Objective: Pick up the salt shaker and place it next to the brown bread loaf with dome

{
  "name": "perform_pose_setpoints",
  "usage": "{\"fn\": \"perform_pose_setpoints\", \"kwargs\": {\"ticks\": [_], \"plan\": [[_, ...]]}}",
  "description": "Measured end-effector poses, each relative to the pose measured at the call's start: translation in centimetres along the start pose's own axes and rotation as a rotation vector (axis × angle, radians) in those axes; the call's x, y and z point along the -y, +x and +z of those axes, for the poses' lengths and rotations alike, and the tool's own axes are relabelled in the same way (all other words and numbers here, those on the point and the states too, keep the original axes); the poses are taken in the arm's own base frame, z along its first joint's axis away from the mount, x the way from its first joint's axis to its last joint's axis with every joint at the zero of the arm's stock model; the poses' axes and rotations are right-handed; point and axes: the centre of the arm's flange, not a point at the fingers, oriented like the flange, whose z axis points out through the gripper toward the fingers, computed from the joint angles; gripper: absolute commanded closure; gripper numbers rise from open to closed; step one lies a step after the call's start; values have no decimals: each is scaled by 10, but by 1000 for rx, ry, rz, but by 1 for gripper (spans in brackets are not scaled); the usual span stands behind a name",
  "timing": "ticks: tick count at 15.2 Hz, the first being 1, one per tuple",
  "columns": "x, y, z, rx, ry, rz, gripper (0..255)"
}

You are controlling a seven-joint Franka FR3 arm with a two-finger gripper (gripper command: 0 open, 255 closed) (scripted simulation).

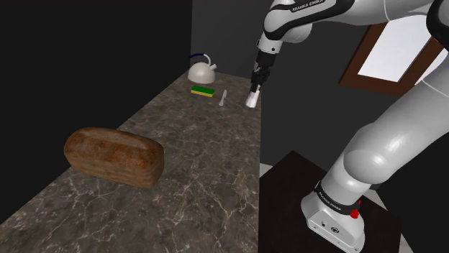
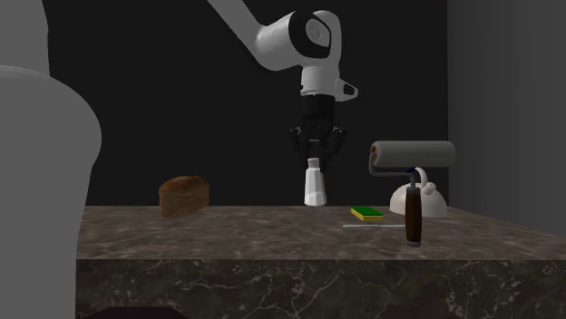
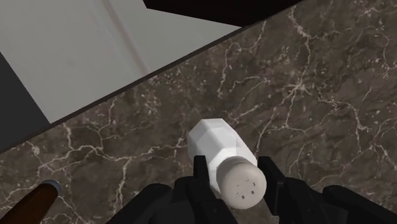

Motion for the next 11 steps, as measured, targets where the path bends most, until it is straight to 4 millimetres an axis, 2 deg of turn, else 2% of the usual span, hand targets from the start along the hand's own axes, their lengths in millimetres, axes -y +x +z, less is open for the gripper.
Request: {"fn": "perform_pose_setpoints", "kwargs": {"ticks": [11], "plan": [[4, -1, -58, 0, 0, 0, 255]]}}
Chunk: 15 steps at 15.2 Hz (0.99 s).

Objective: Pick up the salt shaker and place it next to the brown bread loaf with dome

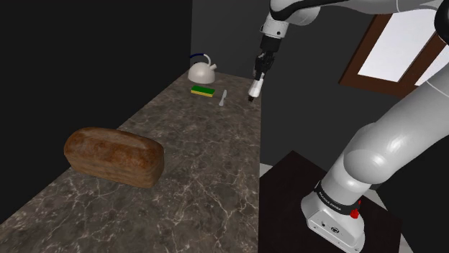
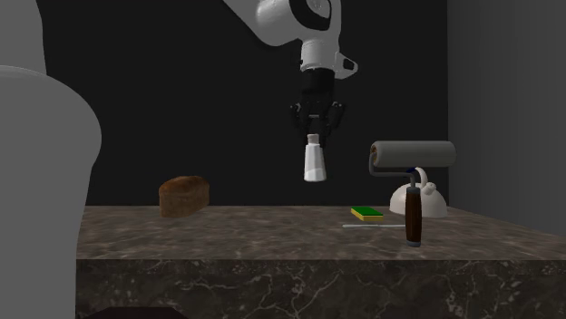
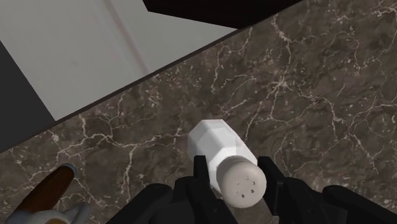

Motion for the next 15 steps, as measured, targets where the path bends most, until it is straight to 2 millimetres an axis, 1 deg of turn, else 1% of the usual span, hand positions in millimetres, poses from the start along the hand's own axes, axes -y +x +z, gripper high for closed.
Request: {"fn": "perform_pose_setpoints", "kwargs": {"ticks": [10, 11, 13, 15], "plan": [[4, 1, -52, 0, 0, 0, 255], [10, 0, -54, 0, 0, 0, 255], [34, -1, -54, 0, 0, -1, 255], [55, -8, -56, 0, 0, -1, 255]]}}
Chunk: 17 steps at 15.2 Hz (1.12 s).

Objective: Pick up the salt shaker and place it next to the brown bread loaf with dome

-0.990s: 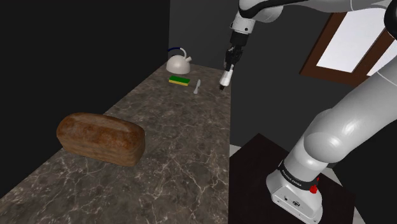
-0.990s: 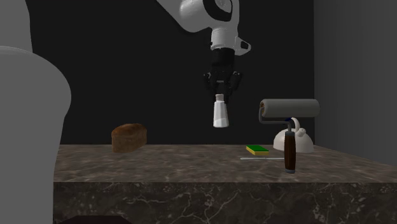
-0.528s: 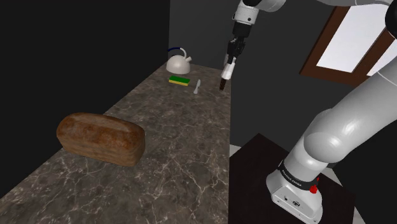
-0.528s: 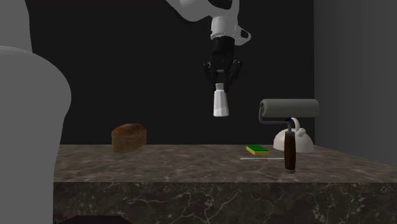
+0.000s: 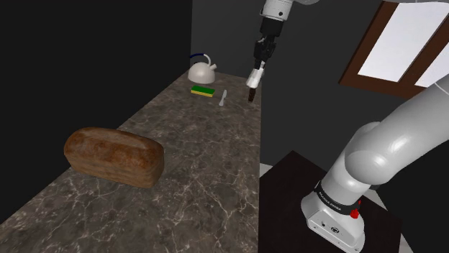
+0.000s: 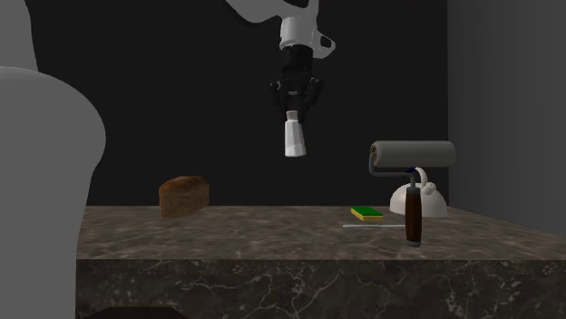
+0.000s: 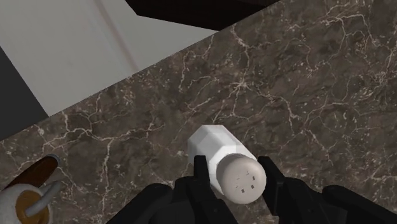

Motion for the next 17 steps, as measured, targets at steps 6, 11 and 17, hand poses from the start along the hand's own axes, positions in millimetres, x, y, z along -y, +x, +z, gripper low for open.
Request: {"fn": "perform_pose_setpoints", "kwargs": {"ticks": [6, 11, 17], "plan": [[79, -5, 9, 0, 1, -1, 255], [145, -17, 16, 0, 0, 0, 255], [222, -26, 20, 0, 0, 0, 255]]}}
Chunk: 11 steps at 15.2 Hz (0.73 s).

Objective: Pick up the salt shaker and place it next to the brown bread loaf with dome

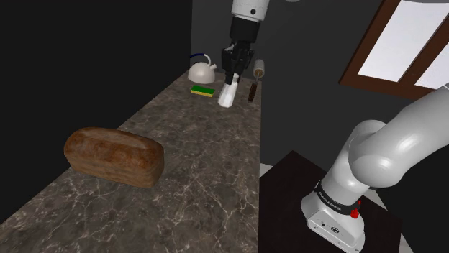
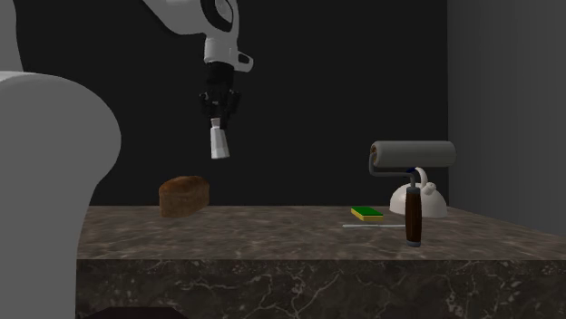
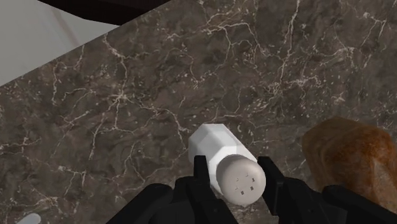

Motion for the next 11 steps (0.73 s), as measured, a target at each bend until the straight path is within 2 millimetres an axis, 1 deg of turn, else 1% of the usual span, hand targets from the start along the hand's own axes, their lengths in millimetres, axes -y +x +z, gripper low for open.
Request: {"fn": "perform_pose_setpoints", "kwargs": {"ticks": [1, 3, 4, 7, 8, 10, 11], "plan": [[15, -2, 0, 0, 0, 0, 255], [37, -3, 4, 0, 0, 0, 255], [51, -3, 3, 0, 0, 0, 255], [90, -13, 4, 0, 0, 0, 255], [106, -14, 5, -1, 0, -1, 255], [131, -18, 10, 0, -1, 0, 255], [145, -19, 10, 0, -1, -1, 255]]}}
